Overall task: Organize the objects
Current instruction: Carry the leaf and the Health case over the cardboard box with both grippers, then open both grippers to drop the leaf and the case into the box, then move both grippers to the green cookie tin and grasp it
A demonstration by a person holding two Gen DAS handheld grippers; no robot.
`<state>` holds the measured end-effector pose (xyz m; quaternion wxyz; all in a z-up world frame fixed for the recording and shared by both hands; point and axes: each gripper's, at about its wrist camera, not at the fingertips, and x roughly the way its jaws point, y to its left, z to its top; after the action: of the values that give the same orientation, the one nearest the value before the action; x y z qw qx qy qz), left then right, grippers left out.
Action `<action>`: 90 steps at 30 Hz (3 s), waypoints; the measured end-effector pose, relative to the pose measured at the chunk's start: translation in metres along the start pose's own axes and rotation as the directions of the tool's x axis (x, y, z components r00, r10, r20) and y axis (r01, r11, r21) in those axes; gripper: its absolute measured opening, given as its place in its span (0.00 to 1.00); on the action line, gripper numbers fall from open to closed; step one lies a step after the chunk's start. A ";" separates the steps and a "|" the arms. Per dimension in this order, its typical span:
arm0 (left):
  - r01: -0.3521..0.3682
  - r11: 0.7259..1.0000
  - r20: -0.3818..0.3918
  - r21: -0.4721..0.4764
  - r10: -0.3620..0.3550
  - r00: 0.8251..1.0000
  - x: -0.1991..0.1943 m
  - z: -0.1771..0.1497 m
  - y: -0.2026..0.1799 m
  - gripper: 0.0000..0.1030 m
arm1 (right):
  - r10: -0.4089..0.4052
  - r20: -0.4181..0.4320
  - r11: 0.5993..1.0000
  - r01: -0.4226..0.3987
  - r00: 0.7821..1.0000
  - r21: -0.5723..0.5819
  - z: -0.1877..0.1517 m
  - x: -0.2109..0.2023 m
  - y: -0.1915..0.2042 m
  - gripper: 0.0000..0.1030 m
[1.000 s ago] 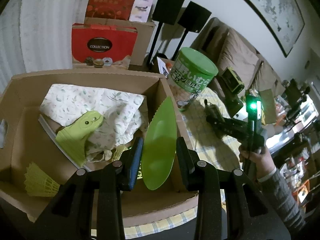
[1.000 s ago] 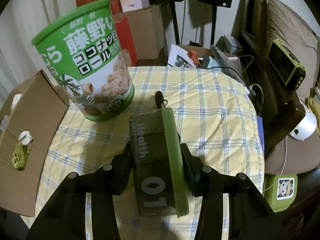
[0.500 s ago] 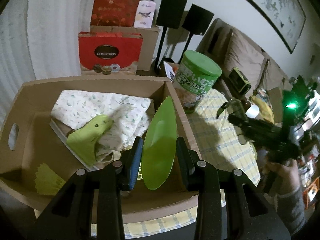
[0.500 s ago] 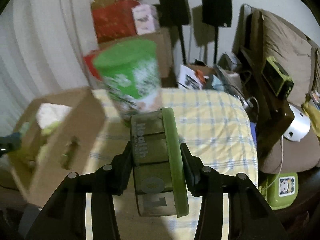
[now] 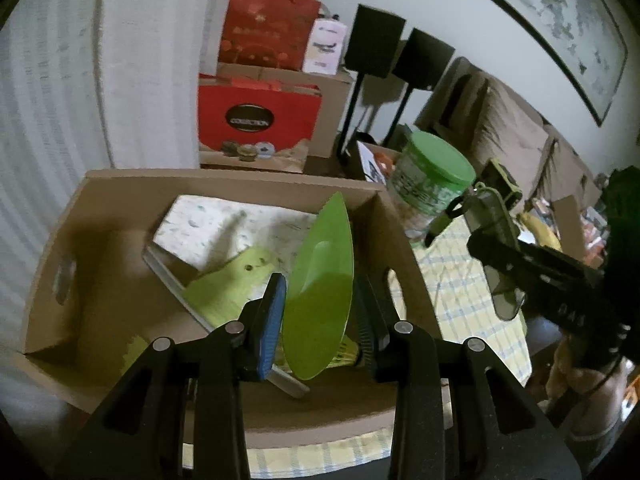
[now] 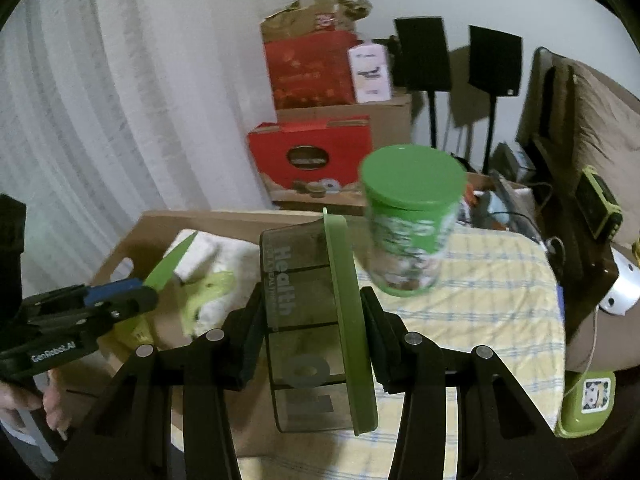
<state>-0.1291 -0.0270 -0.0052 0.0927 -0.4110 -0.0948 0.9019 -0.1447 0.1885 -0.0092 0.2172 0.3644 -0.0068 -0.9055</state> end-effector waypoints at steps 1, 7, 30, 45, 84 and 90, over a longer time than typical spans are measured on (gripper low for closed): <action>-0.008 1.000 0.003 -0.004 0.008 1.000 -0.001 0.002 0.003 0.31 | 0.003 -0.002 1.000 -0.003 1.000 0.000 0.001 0.003 0.004 0.45; -0.049 0.998 0.014 -0.028 0.050 0.999 0.002 0.010 0.025 0.31 | 0.016 -0.011 1.000 -0.017 1.000 -0.011 0.009 0.026 0.029 0.44; -0.053 0.993 -0.185 -0.110 0.032 0.982 0.083 0.041 0.085 0.31 | 0.008 -0.227 1.000 -0.007 0.974 0.005 0.029 0.121 0.067 0.45; -0.034 0.987 -0.245 -0.160 -0.006 0.969 0.096 0.035 0.095 0.38 | 0.026 -0.294 1.000 -0.029 0.955 -0.006 0.024 0.141 0.065 0.49; -0.095 0.995 -0.017 0.004 0.095 0.995 -0.002 0.009 0.020 0.99 | -0.144 -0.049 0.990 0.144 0.988 -0.006 -0.008 -0.005 0.023 0.94; -0.087 0.995 -0.017 0.049 0.088 0.996 0.004 0.011 -0.001 1.00 | -0.178 -0.050 0.984 0.177 0.983 -0.014 -0.010 -0.007 0.011 0.99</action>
<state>-0.1402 -0.0259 -0.0008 0.0640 -0.4209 -0.0541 0.9032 -0.1292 0.1826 -0.0097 0.1375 0.3855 0.0356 -0.9117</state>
